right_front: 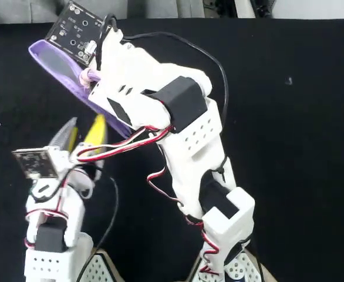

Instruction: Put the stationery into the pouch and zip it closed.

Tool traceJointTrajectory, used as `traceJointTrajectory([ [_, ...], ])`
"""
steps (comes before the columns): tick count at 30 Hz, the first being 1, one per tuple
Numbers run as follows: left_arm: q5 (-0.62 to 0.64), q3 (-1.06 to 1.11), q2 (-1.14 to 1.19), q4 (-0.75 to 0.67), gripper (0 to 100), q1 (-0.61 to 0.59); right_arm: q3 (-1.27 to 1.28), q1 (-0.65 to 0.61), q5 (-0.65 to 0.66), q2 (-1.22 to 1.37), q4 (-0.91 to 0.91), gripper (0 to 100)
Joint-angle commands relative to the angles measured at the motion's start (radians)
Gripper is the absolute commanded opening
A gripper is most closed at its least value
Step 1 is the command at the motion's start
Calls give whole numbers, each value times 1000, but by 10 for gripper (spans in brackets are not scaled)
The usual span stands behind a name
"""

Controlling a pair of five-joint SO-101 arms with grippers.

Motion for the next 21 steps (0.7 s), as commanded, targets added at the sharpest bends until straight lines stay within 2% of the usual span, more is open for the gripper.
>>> traceJointTrajectory([
  [1, 23, -90, -6, 72, 218, 130, -24, -9, -6, -62, 28, 11],
  [4, 28, -142, -6, 92, 218, 186, -24, -12, -6, -62, 29, 11],
  [7, 20, -116, -6, -9, 218, 213, -24, -17, -8, -62, 29, 11],
  [14, 20, 87, -5, -348, 216, 67, -22, -49, -8, -68, 31, 11],
  [21, 18, 107, -5, -459, 216, 31, 50, -81, -12, -70, 31, 11],
])
